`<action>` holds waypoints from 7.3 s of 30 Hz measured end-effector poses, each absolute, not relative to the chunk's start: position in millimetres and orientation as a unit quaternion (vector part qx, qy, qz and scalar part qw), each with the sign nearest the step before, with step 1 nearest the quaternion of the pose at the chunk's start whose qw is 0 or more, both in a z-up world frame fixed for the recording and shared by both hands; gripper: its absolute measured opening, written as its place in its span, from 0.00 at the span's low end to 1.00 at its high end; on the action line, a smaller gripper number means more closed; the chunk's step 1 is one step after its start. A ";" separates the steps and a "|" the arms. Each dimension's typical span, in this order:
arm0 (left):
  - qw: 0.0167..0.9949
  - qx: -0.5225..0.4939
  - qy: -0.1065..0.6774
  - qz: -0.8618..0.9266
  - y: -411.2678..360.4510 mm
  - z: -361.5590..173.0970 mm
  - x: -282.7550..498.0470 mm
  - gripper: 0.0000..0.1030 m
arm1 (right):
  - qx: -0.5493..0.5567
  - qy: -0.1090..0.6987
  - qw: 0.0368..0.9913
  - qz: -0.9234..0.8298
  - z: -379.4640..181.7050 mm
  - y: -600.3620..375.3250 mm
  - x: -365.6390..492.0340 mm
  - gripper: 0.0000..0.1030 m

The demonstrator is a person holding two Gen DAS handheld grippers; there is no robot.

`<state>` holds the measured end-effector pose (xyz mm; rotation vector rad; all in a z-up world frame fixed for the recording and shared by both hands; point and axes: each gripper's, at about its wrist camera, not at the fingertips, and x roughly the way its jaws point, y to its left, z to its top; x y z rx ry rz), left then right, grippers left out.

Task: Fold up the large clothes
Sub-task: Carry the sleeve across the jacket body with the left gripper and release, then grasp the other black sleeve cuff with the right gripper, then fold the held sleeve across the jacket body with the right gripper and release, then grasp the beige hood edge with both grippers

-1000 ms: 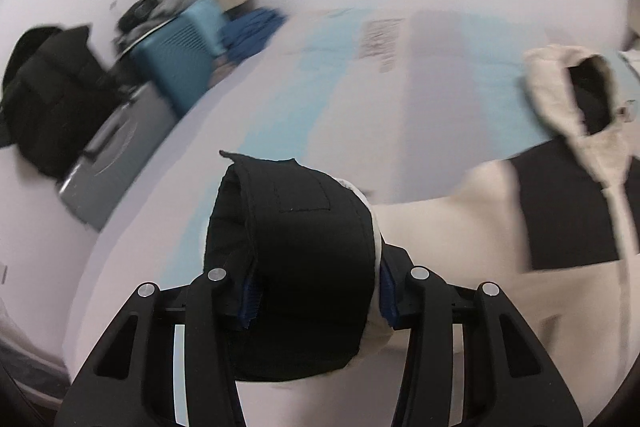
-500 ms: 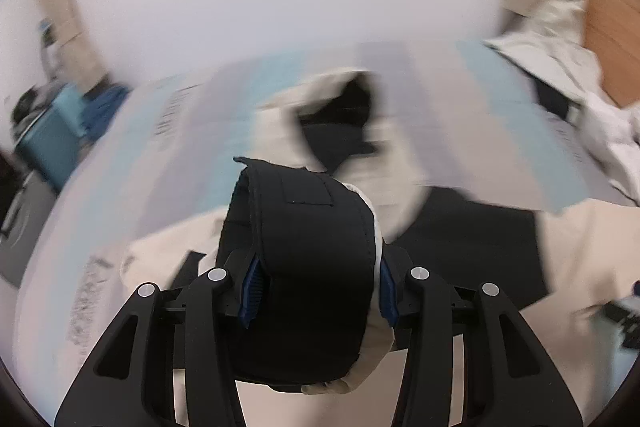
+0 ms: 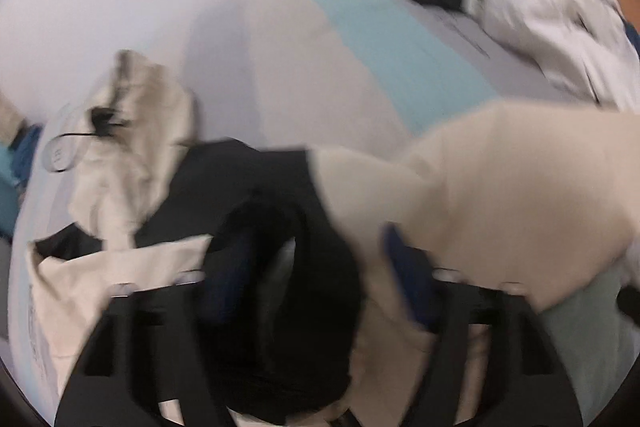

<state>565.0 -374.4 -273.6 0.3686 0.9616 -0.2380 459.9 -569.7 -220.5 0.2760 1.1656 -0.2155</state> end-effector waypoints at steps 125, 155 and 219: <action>0.865 0.096 0.489 0.065 -14.5 -300.1 513.0 0.94 | 0.053 0.392 0.918 0.025 -111.0 -367.3 495.8 0.42; 0.875 0.003 0.473 0.101 207.9 -232.7 492.3 0.94 | -0.028 0.505 0.850 0.149 -230.8 16.9 534.0 0.49; 0.835 0.020 0.533 -0.137 -24.6 -273.3 892.2 0.87 | -0.061 0.495 0.863 0.074 -207.4 -202.3 886.2 0.49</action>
